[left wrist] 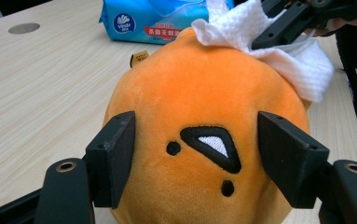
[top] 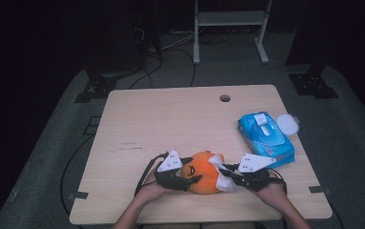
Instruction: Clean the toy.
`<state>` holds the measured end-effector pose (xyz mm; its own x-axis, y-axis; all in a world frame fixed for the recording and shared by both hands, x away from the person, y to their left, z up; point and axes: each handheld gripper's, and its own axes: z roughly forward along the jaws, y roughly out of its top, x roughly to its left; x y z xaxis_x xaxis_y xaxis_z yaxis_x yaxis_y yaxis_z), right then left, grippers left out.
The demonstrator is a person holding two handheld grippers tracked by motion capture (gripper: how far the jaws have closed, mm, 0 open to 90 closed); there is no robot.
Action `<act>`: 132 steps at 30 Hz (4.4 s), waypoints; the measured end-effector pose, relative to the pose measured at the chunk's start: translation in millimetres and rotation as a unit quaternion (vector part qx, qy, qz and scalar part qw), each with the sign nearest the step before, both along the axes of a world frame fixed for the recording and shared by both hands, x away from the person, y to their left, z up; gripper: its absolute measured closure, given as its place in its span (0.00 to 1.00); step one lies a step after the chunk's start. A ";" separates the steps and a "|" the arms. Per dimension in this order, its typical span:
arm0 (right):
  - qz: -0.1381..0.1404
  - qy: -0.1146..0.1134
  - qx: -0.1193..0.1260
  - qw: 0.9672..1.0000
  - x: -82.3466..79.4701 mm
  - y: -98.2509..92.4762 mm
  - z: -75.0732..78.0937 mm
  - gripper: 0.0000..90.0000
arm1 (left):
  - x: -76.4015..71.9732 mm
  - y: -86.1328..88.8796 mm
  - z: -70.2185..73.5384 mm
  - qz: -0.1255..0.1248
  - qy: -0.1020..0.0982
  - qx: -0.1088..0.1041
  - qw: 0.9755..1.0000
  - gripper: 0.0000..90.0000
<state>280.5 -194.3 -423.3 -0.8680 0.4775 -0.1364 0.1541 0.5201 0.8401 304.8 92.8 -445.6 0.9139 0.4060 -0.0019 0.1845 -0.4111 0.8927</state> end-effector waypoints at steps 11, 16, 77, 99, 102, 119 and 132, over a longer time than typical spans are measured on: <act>-0.019 0.015 0.027 0.999 11.7 -3.8 1.0 0.90 | -0.9 0.6 -3.1 0.001 0.003 -0.001 1.000 0.34; -0.015 0.036 0.030 0.999 13.4 -9.8 -4.1 0.90 | 0.9 2.4 -3.2 0.006 0.007 -0.003 1.000 0.34; 0.009 -0.007 0.027 1.000 1.4 5.9 14.8 0.90 | -1.5 -14.3 14.5 0.021 0.000 -0.032 0.999 0.37; -0.009 -0.051 0.007 0.999 -1.8 11.0 18.5 0.90 | -18.3 -20.4 9.7 -0.011 -0.070 0.006 0.997 0.28; -0.012 -0.056 0.010 0.998 -4.5 11.2 20.3 0.90 | -21.9 -28.4 12.6 -0.008 -0.084 0.014 0.996 0.28; 0.048 -0.054 0.029 0.997 -16.3 36.6 27.0 0.90 | -33.2 -39.9 10.1 -0.023 -0.121 0.034 0.992 0.28; -0.005 -0.044 0.014 0.999 -5.9 8.7 16.7 0.90 | -24.7 -25.4 4.1 -0.035 -0.076 0.017 0.996 0.27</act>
<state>274.6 -185.6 -406.6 -0.8485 0.4906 -0.1983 0.0845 0.4956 0.8644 280.0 67.4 -441.5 0.9285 0.3390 0.1518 0.0173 -0.4478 0.8940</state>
